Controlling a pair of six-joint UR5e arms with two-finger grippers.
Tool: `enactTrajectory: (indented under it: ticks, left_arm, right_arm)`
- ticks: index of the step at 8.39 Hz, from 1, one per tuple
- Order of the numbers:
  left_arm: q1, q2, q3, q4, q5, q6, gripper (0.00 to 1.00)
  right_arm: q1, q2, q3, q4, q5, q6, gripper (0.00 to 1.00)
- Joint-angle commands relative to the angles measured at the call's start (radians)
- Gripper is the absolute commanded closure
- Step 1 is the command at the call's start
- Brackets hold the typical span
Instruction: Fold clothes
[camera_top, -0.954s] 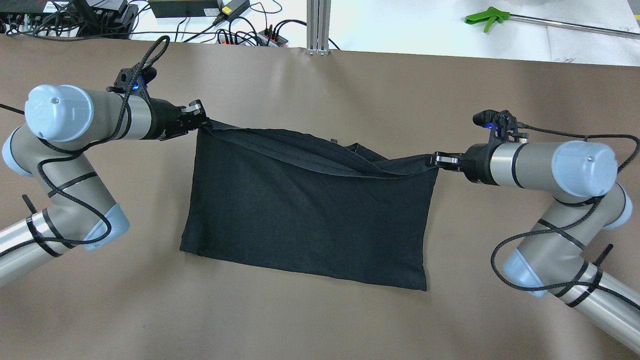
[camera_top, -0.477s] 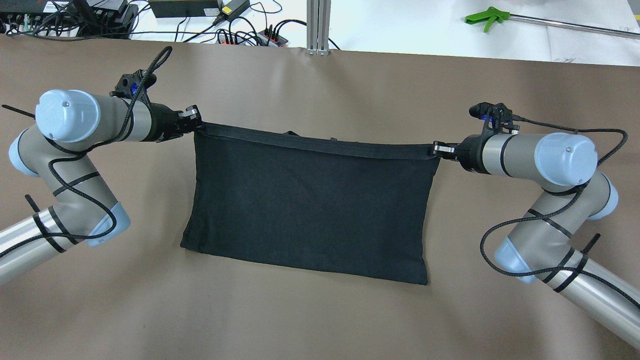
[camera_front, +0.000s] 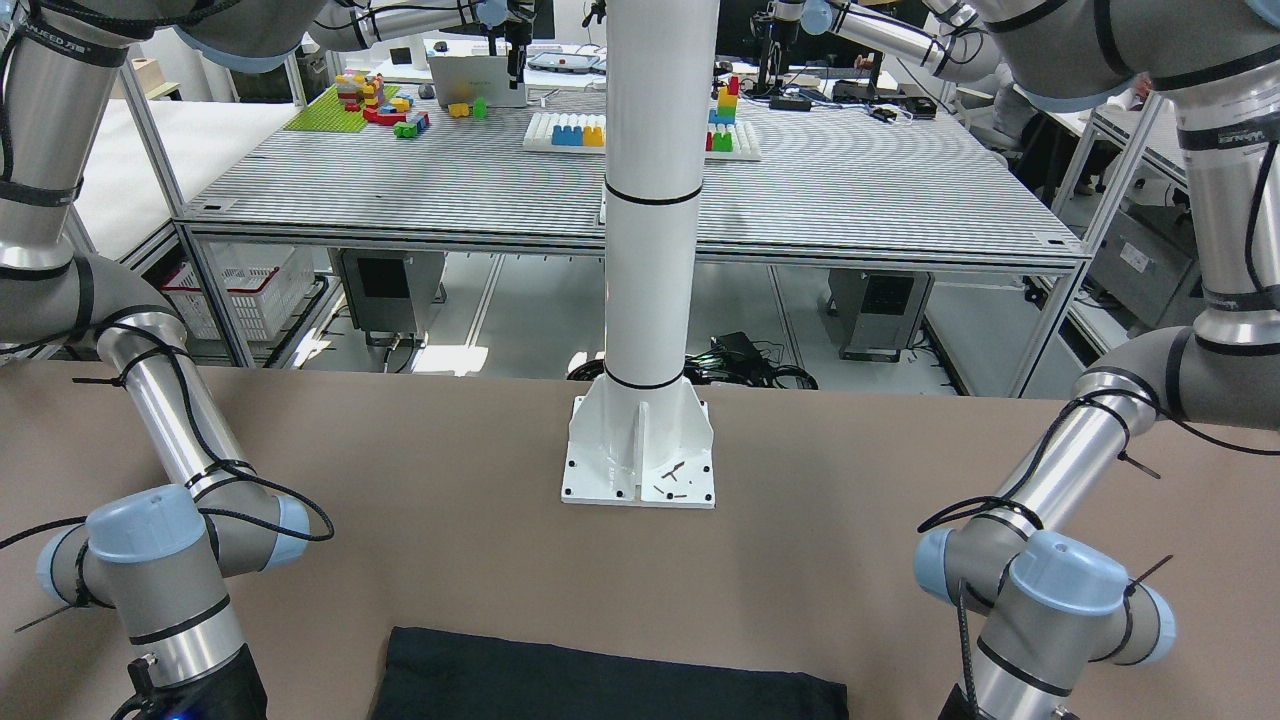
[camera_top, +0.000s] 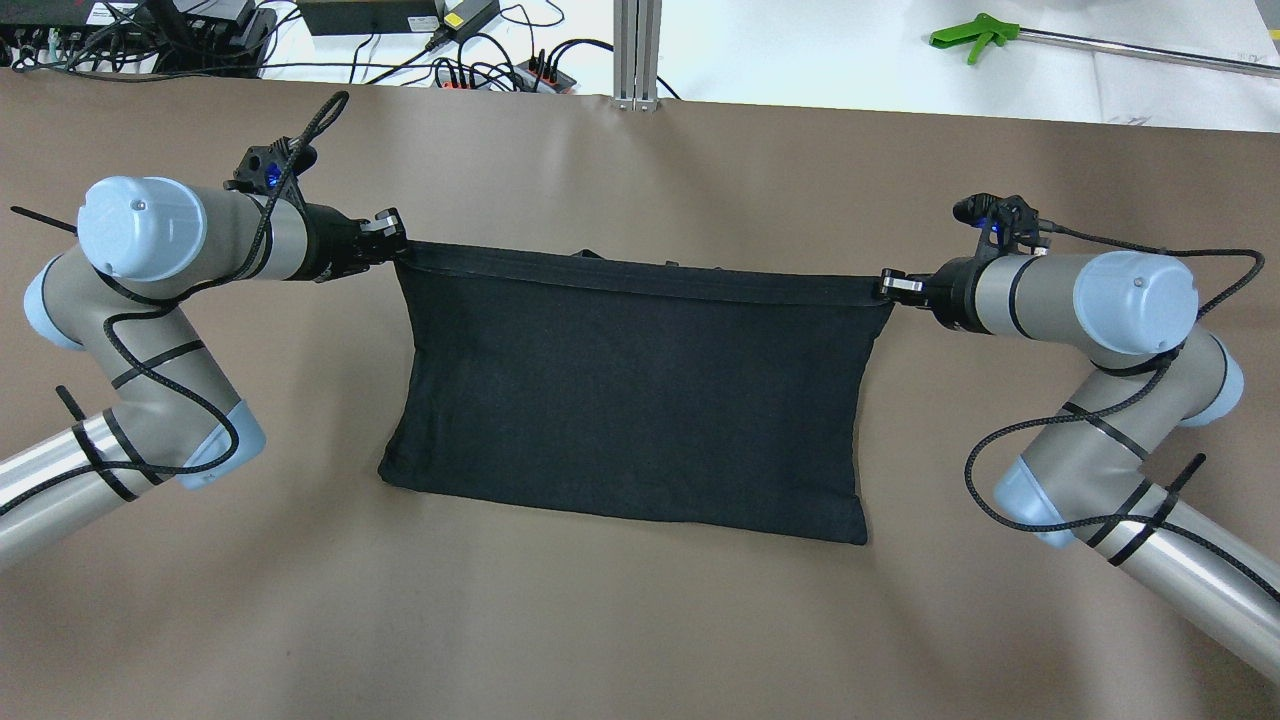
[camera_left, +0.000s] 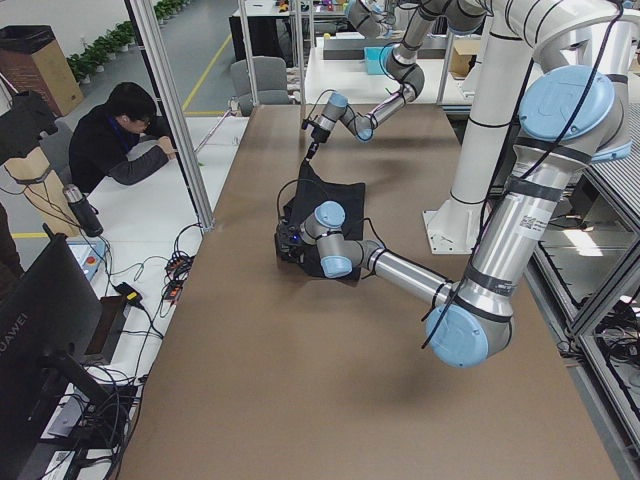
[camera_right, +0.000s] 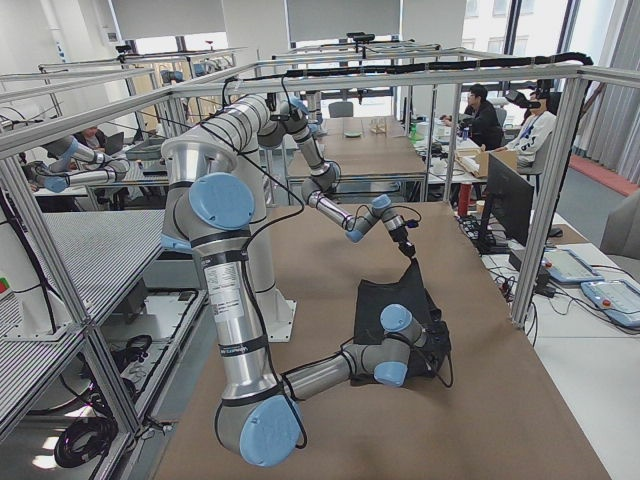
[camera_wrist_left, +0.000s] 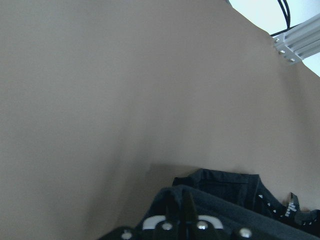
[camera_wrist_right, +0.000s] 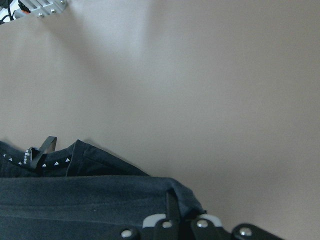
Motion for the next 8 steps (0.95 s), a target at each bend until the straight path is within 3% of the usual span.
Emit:
enactTrajectory:
  ticks: [1, 2, 3, 4, 8]
  left_arm:
    - [-0.001, -0.043, -0.009, 0.003, -0.001, -0.014, 1.0]
    - [-0.001, -0.052, -0.009, 0.007, -0.001, -0.016, 1.0]
    - [-0.001, -0.052, -0.009, 0.008, 0.005, -0.028, 0.58]
    - [-0.001, -0.051, 0.0, 0.008, 0.012, -0.014, 0.06]
    - [-0.062, -0.052, -0.001, 0.014, -0.017, -0.01, 0.06]
  right_arm:
    - [0.002, 0.052, -0.002, -0.01, 0.003, 0.019, 1.0]
    - [0.002, 0.06, -0.003, -0.011, 0.005, 0.019, 0.93]
    - [0.002, 0.063, -0.003, -0.043, 0.002, 0.023, 0.03]
    - [0.003, 0.056, -0.005, -0.062, 0.002, 0.01, 0.05]
    - [0.039, 0.03, -0.025, -0.099, 0.145, 0.023, 0.06]
